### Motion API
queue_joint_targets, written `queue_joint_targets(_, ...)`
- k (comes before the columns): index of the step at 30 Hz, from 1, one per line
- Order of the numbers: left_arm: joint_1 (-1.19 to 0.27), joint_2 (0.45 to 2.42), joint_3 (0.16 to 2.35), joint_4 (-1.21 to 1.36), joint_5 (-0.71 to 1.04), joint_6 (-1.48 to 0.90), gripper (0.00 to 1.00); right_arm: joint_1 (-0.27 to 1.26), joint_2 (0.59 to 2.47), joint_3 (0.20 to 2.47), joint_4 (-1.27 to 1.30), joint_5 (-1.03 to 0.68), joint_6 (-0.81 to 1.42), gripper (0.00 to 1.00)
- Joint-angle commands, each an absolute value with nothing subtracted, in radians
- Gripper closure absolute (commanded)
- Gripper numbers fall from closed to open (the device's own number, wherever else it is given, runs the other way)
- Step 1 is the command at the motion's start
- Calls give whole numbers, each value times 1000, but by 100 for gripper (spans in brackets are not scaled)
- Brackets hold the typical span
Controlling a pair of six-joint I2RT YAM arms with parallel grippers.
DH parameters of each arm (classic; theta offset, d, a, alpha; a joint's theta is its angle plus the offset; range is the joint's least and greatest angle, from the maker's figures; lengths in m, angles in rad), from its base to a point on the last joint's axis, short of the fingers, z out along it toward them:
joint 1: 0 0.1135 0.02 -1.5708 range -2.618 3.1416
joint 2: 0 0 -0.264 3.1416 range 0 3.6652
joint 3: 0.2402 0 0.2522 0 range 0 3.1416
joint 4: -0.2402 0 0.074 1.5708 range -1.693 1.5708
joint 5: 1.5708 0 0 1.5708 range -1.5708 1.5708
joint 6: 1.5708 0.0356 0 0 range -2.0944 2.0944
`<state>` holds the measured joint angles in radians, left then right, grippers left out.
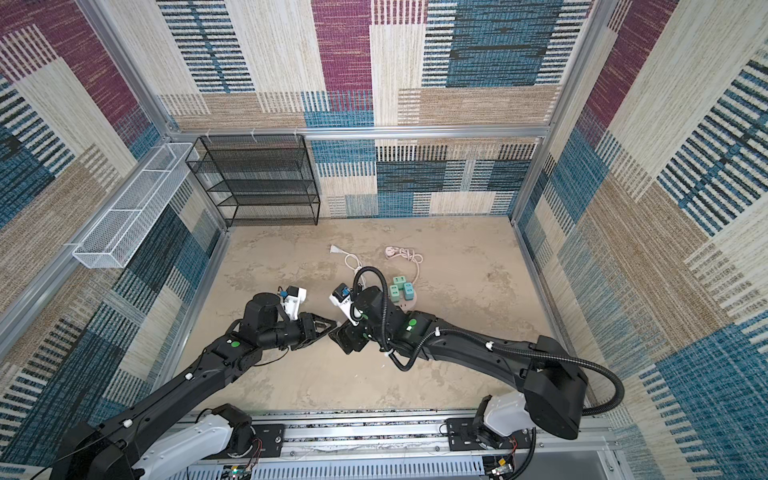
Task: Insert the plug
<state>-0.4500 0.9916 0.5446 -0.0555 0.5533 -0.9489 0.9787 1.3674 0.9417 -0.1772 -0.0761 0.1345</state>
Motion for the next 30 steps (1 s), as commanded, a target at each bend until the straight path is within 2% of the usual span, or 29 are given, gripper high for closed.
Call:
queue_joint_targets(1, -418, 972, 529, 109, 571, -1101, 100, 961, 1275, 853, 60, 0, 180, 14)
queue_joint_targets(5, -398, 936, 504, 264, 616, -1275, 100, 922, 1207, 716, 276, -21, 133, 12)
queue_joint_targets(7, -397, 923, 490, 330, 611, -1349, 100, 908, 1219, 719, 294, -20, 142, 12)
queue_joint_targets(10, -397, 911, 444, 471, 588, -1500, 100, 899, 1203, 666, 438, -106, 120, 17)
queue_joint_targets(14, -397, 903, 376, 638, 540, -1697, 100, 899, 1193, 602, 667, -125, 109, 20)
queue_joint_targets(21, -398, 885, 367, 691, 562, -1791, 100, 896, 1243, 649, 684, -177, 58, 22)
queue_joint_targets(30, -400, 943, 427, 762, 644, -1857, 100, 896, 1213, 662, 636, -181, 28, 23)
